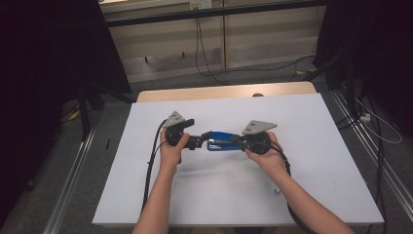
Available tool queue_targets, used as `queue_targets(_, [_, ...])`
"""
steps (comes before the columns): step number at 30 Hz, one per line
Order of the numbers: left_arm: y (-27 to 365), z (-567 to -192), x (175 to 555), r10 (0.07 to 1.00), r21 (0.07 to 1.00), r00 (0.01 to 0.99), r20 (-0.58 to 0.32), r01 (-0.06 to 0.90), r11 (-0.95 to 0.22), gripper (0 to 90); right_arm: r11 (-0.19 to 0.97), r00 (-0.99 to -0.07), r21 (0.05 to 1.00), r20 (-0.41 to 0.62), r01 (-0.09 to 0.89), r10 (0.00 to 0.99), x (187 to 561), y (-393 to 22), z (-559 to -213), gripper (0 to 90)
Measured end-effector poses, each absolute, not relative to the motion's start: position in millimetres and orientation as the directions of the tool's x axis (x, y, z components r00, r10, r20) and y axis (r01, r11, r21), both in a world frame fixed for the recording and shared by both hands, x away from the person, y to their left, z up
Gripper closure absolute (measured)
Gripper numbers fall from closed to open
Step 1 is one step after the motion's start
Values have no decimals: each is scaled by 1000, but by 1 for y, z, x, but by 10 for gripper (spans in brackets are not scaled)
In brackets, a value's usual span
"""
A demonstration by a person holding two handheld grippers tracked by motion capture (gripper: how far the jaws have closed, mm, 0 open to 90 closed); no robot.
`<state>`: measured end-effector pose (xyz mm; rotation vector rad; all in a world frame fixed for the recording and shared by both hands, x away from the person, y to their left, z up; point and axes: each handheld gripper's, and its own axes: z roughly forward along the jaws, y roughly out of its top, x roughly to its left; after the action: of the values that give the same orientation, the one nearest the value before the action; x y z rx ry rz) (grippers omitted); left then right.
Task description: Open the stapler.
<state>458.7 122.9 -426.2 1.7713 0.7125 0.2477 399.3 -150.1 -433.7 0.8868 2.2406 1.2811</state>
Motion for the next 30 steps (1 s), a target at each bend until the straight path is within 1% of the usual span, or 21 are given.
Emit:
queue_targets(4, [126,-428,461,592,921,784,-186,349,-173,29,399,-730,856,-39,327,682,403,-138,-438,900])
queue_targets(6, [126,-429,461,597,919,781,-186,354,-176,29,446,-745,836,-69,319,663,407,-129,-442,900])
queue_targets(16, [124,-434,463,608,909,774,-175,364,-203,35,474,-755,813,-66,339,652,420,-115,-456,900])
queue_targets(23, [124,-436,464,619,900,773,-141,361,-245,55,483,-759,810,-73,333,646,421,-109,-459,900])
queue_targets(26, [124,-437,463,616,892,777,-128,362,-270,110,492,-760,807,-85,326,644,421,-107,-459,900])
queue_targets(28, [124,-438,463,619,887,777,-119,364,-286,127,484,-758,809,-76,332,648,421,-106,-459,900])
queue_targets(30, [125,-438,463,617,880,778,-116,369,-300,170,477,-754,812,-71,337,653,421,-105,-460,900])
